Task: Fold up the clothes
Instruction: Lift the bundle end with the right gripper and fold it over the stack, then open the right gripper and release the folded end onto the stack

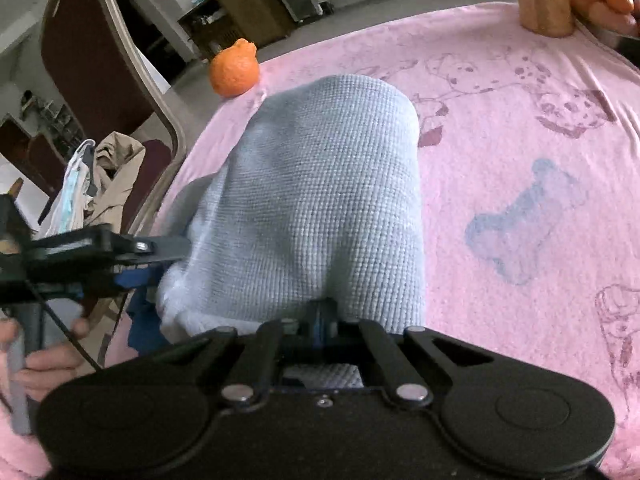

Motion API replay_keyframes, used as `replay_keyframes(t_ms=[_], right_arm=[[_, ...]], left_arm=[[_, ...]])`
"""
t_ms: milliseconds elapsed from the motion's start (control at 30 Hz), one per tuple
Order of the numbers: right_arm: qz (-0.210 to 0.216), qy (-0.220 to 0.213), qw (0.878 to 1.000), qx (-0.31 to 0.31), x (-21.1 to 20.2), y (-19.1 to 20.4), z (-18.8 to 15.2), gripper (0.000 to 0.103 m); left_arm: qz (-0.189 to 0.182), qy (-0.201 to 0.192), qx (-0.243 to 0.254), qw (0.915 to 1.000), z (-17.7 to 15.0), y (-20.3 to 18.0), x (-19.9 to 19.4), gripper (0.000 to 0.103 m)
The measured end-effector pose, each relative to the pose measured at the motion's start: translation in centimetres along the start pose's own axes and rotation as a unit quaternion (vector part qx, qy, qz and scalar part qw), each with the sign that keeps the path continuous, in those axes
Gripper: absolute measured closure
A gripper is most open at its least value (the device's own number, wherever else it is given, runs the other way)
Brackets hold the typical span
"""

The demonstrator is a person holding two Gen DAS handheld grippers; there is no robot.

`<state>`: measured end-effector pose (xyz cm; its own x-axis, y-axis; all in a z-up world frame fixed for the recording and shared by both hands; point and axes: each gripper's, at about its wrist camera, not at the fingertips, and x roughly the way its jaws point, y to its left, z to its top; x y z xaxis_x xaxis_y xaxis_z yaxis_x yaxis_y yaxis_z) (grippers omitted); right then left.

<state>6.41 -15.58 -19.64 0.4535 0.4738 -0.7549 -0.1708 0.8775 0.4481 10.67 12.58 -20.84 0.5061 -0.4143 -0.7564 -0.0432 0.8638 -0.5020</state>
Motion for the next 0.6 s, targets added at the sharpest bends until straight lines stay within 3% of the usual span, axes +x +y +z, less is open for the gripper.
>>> replay_keyframes(t_ms=[67, 133, 200, 267, 333, 467, 500, 600], right_arm=[[0.003, 0.002, 1.000, 0.005, 0.0, -0.1, 0.1, 0.103], [0.007, 0.004, 1.000, 0.011, 0.1, -0.2, 0.2, 0.103], [0.014, 0.006, 1.000, 0.022, 0.3, -0.5, 0.4, 0.103], [0.021, 0.008, 0.999, 0.032, 0.5, -0.8, 0.5, 0.103], [0.027, 0.010, 0.999, 0.042, 0.6, -1.1, 0.6, 0.103], [0.034, 0.012, 0.998, 0.053, 0.8, -1.4, 0.7, 0.103], [0.035, 0.012, 0.998, 0.053, 0.8, -1.5, 0.7, 0.103], [0.040, 0.012, 0.997, 0.059, 0.8, -1.6, 0.7, 0.103]], left_arm=[[-0.019, 0.007, -0.007, 0.9998, 0.1, 0.2, 0.3, 0.023], [-0.033, 0.013, -0.003, 0.9994, 0.1, -0.1, 0.5, 0.031], [-0.044, 0.016, 0.008, 0.9989, 0.1, -0.8, 0.7, 0.032], [-0.047, 0.021, 0.019, 0.9985, 0.1, -1.3, 1.0, 0.030], [-0.024, 0.029, 0.028, 0.9989, 0.1, -1.6, 1.9, 0.026], [-0.036, 0.031, 0.029, 0.9984, 0.0, -1.7, 2.5, 0.019], [-0.036, 0.029, 0.030, 0.9985, -0.1, -1.7, 2.4, 0.024], [-0.032, 0.008, 0.024, 0.9992, -0.4, -1.8, 1.7, 0.061]])
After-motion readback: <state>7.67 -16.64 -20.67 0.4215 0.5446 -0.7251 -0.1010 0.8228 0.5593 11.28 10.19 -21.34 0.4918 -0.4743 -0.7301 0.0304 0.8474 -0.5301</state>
